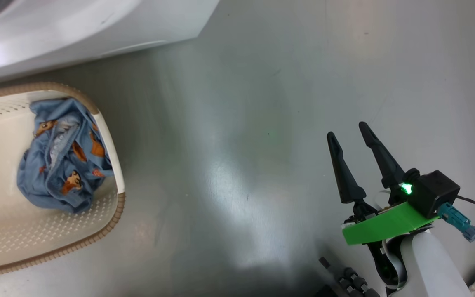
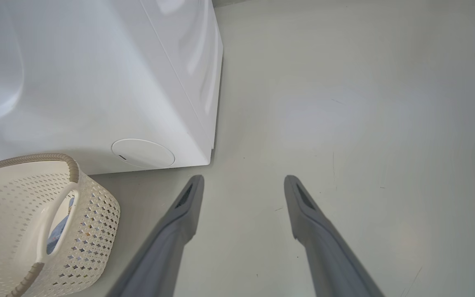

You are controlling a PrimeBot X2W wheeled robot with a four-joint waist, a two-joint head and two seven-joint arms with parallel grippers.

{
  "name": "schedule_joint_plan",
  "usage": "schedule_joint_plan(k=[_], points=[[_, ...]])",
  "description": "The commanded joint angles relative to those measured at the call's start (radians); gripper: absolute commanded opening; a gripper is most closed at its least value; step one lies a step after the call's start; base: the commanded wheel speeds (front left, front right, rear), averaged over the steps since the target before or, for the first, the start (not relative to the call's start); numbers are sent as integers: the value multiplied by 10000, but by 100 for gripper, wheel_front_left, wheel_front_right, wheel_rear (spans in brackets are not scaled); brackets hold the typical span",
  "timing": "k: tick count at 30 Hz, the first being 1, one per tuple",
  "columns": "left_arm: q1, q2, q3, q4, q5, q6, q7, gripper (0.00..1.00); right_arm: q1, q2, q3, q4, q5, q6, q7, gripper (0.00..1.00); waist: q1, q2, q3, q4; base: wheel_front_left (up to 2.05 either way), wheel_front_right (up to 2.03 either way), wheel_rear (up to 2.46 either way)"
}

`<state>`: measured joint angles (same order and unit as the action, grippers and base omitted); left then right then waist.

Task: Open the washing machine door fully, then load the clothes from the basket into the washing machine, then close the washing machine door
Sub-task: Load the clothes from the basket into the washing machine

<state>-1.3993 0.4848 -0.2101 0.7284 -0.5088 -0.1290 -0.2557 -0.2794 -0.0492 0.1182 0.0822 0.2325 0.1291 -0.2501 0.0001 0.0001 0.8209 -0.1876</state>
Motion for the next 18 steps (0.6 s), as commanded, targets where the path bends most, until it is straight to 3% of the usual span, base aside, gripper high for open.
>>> schedule_joint_plan(k=[1, 6, 12, 13, 14, 18], points=[[-111, 594, 387, -570, 259, 17, -55, 0, 179, -10, 245, -204, 97, 16, -117, 100, -1, -1, 109, -58, 0, 0, 0], [478, 381, 1284, -1736, 1028, 1, -58, 0, 106, -10, 277, -151, 167, 16, -117, 100, -1, -1, 131, -70, 0, 0, 0], [1054, 81, 1435, -1620, 1155, -13, -59, 0, 53, -10, 337, -39, 171, 16, -117, 100, -1, -1, 38, -24, 0, 0, 0], [1131, 42, 1336, -1409, 1063, -13, -59, 45, 56, -10, 333, -24, 166, 16, -117, 100, -1, -1, 7, -13, 0, 0, 0], [1138, 32, 1202, -1271, 981, -14, -59, 100, 64, -10, 327, -8, 154, 16, -117, 100, -1, -1, -19, 0, 0, 0, 0], [1094, -32, 750, -781, 572, -15, -60, 100, 81, -10, 289, 77, 106, 16, -117, 100, -1, -1, -180, 73, 0, 0, 0]])
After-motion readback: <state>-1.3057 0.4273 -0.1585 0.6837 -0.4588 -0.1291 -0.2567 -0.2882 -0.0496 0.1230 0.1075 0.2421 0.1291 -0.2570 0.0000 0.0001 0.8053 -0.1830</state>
